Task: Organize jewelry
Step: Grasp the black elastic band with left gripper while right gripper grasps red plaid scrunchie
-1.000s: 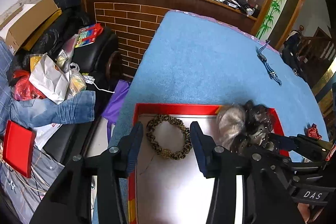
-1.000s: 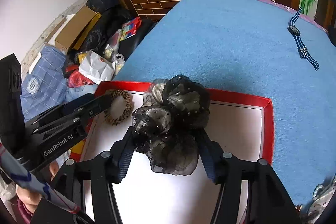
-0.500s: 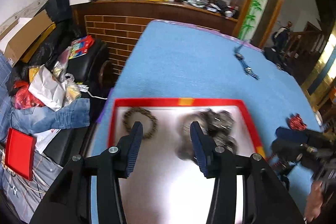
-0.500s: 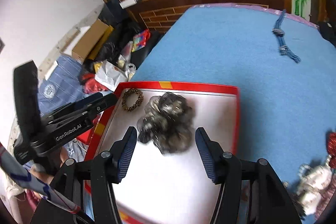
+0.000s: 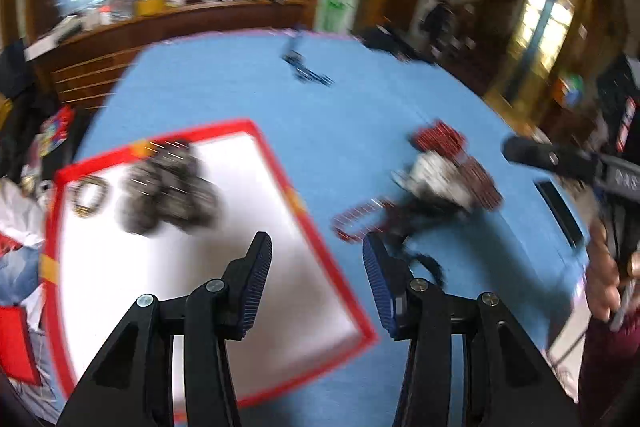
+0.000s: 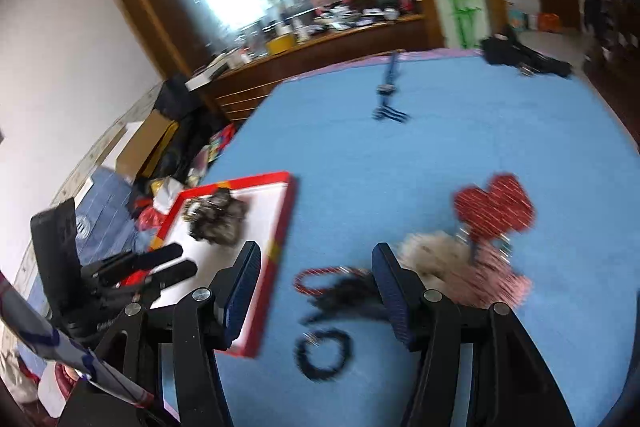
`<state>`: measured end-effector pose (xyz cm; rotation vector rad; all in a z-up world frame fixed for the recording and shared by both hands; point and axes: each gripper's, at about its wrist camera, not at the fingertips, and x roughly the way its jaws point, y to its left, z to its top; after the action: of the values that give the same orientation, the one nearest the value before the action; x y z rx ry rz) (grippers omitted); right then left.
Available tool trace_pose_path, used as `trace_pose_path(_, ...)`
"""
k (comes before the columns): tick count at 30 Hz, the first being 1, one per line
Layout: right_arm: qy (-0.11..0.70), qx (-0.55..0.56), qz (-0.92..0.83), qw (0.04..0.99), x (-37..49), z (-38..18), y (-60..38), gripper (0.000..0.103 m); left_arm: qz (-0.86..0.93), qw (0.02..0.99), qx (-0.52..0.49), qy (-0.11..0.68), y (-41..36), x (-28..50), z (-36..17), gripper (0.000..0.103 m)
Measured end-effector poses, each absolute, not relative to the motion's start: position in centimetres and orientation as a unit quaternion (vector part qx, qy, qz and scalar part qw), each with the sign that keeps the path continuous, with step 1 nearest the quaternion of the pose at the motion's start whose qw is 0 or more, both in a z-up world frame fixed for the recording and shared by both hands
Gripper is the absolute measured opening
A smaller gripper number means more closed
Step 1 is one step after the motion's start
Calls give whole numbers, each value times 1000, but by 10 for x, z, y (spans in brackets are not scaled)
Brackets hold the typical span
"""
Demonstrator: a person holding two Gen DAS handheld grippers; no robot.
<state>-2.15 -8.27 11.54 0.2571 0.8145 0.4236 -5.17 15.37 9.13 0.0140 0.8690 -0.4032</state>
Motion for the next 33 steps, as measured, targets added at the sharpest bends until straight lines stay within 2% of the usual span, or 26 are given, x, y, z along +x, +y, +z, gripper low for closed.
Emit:
trace_pose_path(13, 409, 215, 137, 876, -36, 79, -178, 62, -251, 844, 39, 472, 81, -67, 48, 46)
trace_pose_path(19, 411, 224, 138, 873, -36, 73, -181, 62, -247, 834, 51, 491, 64, -59, 32, 46)
trace_pose_path(33, 416, 228, 133, 870, -34, 63, -184, 63, -190, 851, 77, 483, 49, -45, 17, 44)
